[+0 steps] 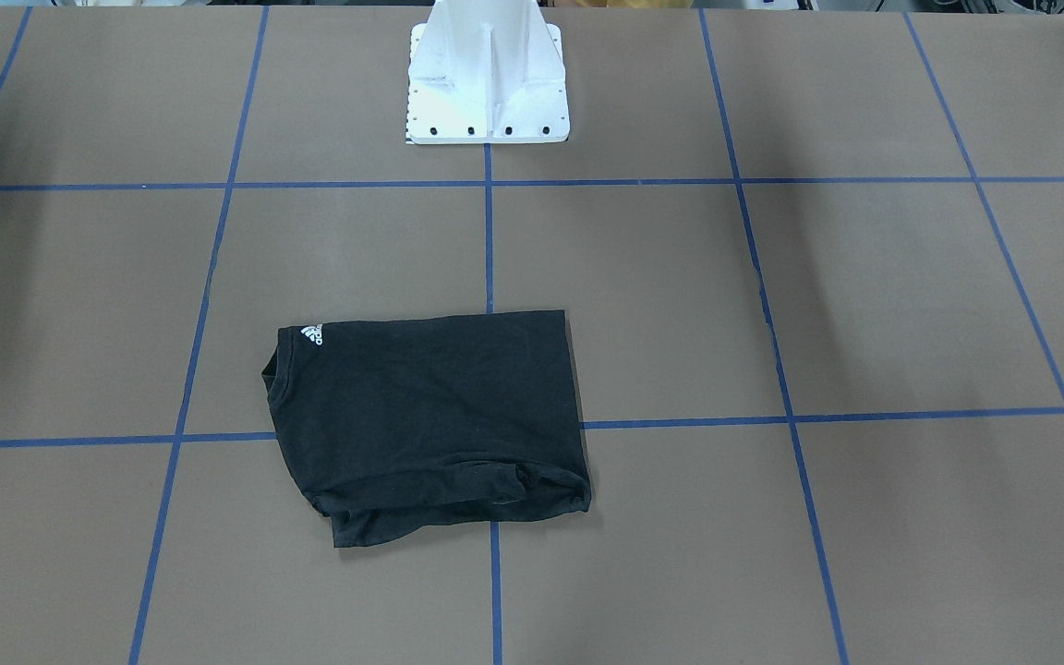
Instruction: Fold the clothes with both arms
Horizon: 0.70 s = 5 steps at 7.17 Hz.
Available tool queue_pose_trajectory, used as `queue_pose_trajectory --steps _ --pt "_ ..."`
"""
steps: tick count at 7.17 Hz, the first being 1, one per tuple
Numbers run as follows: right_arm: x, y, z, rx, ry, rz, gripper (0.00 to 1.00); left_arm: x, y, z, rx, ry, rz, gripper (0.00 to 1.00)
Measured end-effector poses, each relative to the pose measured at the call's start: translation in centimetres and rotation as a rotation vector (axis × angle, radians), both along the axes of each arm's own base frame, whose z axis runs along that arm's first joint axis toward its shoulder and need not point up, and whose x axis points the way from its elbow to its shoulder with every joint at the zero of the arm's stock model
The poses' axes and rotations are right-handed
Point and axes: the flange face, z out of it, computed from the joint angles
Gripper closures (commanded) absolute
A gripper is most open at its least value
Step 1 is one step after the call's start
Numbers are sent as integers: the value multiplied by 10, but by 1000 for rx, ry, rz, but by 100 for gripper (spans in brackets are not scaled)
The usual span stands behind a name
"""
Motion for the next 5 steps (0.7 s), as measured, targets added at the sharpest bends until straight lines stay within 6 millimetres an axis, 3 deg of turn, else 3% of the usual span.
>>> queue_pose_trajectory --steps 5 --pt "0 0 2 -1 -4 1 0 -6 5 -5 24 -39 -19 0"
